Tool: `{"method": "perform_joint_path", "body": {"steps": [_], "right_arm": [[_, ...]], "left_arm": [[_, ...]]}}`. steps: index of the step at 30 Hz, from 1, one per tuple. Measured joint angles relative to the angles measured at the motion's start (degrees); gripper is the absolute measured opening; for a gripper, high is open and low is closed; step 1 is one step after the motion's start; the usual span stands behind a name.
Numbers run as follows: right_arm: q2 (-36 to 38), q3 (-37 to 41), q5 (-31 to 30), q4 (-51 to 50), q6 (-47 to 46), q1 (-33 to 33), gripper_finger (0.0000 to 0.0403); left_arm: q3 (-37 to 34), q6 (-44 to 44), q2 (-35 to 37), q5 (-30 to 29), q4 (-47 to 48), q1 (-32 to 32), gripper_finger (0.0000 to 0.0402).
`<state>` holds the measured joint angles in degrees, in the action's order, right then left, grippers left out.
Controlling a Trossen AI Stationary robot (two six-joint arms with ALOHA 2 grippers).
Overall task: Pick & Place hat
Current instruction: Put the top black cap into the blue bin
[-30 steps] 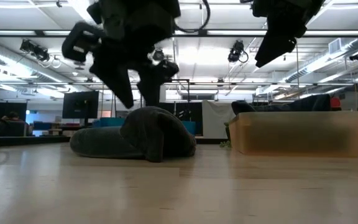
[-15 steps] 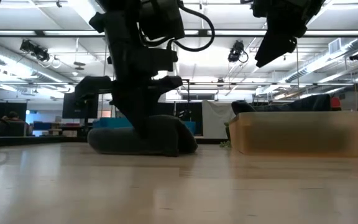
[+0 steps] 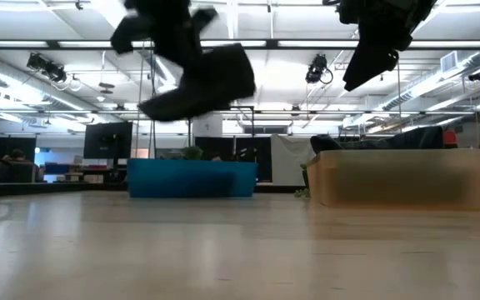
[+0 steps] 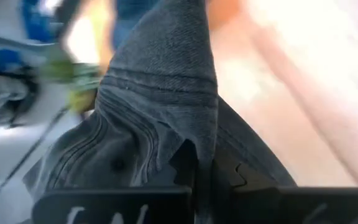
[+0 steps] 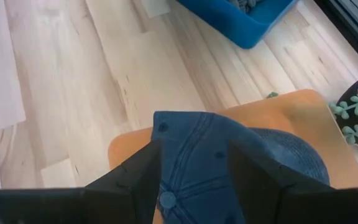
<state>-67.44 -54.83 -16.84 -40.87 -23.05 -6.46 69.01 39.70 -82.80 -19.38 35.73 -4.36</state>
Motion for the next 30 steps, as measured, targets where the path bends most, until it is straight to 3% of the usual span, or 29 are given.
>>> {"method": "perform_joint_path", "body": {"steps": [5,9,14,21,30], "right_arm": [[0.0,0.0,-0.1,-0.1,0.2,0.0,0.0188],[0.0,0.0,-0.1,-0.1,2.3,0.0,0.0188],[0.0,0.0,-0.2,0.1,3.0,0.0,0.0188],[0.0,0.0,-0.2,0.1,2.6,0.0,0.0188],[0.0,0.0,-0.2,0.1,2.6,0.0,0.0188]], "left_arm": [[0.1,4.6,6.3,-0.8,-0.7,4.9,0.0016],[0.0,7.4,6.0,2.4,0.1,11.7,0.0014],[-0.1,7.5,0.8,11.8,0.1,19.7,0.0013],[-0.1,8.1,-8.4,12.1,-0.8,24.9,0.0013],[0.0,15.0,-15.8,10.5,-2.0,26.3,0.0012]]}}
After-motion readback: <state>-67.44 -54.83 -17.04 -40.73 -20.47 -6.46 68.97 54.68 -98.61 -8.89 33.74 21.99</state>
